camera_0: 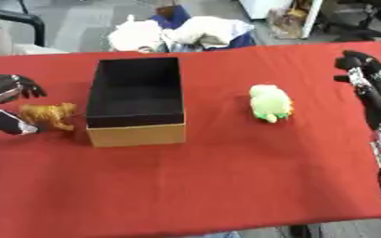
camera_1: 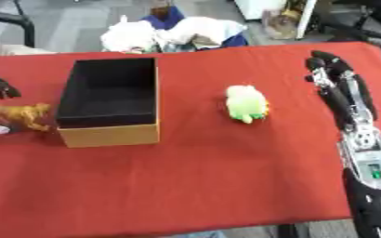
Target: Pick up objects on the table and place them in the box.
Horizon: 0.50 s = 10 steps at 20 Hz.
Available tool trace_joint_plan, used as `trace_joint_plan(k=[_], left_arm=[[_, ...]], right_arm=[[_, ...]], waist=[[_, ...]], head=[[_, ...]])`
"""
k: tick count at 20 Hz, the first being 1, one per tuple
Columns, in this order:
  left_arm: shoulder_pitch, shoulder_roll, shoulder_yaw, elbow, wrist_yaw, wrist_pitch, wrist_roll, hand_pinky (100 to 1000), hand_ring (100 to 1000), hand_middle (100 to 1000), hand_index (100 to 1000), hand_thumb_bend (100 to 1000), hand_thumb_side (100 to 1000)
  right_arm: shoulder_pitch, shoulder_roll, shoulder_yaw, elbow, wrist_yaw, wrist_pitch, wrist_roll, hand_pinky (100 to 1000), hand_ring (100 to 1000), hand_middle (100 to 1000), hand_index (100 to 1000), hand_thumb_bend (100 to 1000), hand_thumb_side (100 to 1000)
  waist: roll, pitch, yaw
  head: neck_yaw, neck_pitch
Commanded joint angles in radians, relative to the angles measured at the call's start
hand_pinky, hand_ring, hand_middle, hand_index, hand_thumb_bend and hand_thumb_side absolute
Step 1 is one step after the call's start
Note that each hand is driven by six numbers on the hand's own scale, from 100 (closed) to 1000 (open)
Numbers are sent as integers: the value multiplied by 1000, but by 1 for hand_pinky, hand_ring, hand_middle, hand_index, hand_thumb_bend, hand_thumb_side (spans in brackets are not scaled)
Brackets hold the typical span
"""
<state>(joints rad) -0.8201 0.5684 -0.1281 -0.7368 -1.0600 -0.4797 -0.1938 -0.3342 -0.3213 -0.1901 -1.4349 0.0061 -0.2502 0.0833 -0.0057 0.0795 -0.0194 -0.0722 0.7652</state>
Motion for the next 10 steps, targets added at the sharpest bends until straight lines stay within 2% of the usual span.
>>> trace_joint_plan(k=[1, 6, 10], left_arm=[[-22, 10, 14, 0, -24, 7, 28, 694, 644, 626, 771, 545, 302], [-21, 6, 14, 2, -52, 9, 67, 647, 550, 525, 682, 513, 291], [-19, 6, 15, 0, -67, 15, 110, 561, 432, 391, 539, 478, 271]], right_arm=[[-15, -13, -2, -10, -7, -2, 4, 736, 825, 720, 836, 100, 655], [-14, -13, -3, -10, -7, -2, 3, 736, 825, 720, 836, 100, 656], [-12, -13, -4, -10, -7, -2, 4, 737, 825, 720, 836, 100, 659]], waist=[[0, -11, -2], [0, -10, -3], [1, -11, -4]], head=[[3, 5], [2, 5], [1, 5]])
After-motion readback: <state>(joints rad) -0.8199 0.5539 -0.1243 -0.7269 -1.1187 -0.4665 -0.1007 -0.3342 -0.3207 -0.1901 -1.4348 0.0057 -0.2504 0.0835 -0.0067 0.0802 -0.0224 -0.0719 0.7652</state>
